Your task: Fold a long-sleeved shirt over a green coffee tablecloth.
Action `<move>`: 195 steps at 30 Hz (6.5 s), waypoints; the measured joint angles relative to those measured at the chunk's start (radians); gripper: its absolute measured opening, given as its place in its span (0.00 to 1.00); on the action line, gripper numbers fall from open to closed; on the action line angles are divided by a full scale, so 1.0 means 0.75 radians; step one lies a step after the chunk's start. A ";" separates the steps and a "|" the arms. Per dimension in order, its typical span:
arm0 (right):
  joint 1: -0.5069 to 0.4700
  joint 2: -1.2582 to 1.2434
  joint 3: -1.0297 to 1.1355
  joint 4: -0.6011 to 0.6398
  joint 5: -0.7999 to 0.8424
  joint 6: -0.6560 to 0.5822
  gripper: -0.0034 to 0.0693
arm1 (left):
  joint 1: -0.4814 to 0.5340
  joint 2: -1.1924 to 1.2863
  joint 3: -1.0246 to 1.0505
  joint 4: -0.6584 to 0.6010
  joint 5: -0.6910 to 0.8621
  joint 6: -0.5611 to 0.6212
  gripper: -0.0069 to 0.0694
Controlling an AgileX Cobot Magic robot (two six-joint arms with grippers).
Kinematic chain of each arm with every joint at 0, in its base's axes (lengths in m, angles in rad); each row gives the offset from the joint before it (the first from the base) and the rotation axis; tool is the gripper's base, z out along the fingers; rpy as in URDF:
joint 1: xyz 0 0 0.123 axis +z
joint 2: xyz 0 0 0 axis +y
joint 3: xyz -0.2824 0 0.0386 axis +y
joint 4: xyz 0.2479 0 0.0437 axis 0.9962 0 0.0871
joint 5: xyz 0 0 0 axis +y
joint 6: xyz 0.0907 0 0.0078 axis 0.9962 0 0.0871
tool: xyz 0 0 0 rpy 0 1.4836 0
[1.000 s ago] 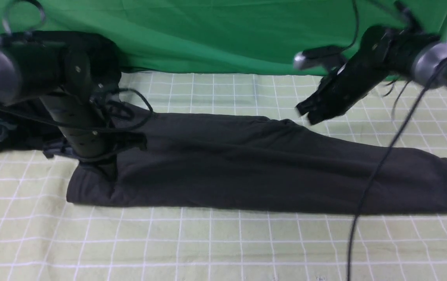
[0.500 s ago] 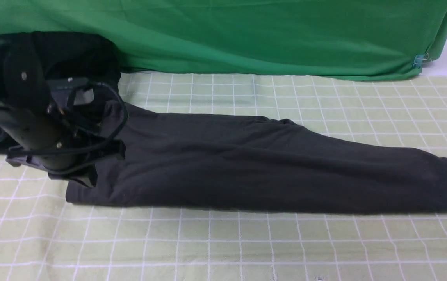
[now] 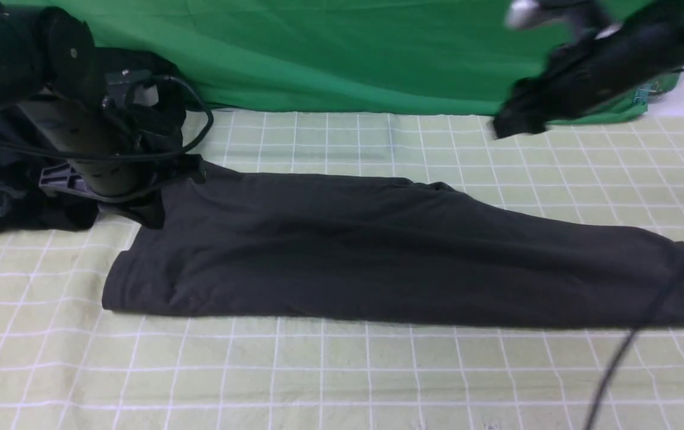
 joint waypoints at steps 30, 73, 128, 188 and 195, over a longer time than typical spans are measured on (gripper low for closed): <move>0.212 0.389 -0.387 -0.308 -0.018 0.029 0.06 | 0.000 0.000 -0.004 0.030 0.085 -0.001 0.09; 0.238 0.500 -0.488 -0.360 -0.156 0.033 0.17 | 0.000 0.000 -0.004 0.030 0.093 -0.001 0.09; -0.562 -0.033 0.506 -0.446 0.111 0.498 0.08 | 0.000 -0.349 0.481 -0.067 -0.237 0.046 0.09; 0.518 0.054 -0.424 -0.443 0.463 0.695 0.53 | 0.127 -0.540 0.481 -0.276 -0.187 0.144 0.09; 0.314 -0.200 -0.210 -0.592 0.534 0.657 0.06 | 0.085 -0.430 0.444 -0.510 -0.295 0.266 0.11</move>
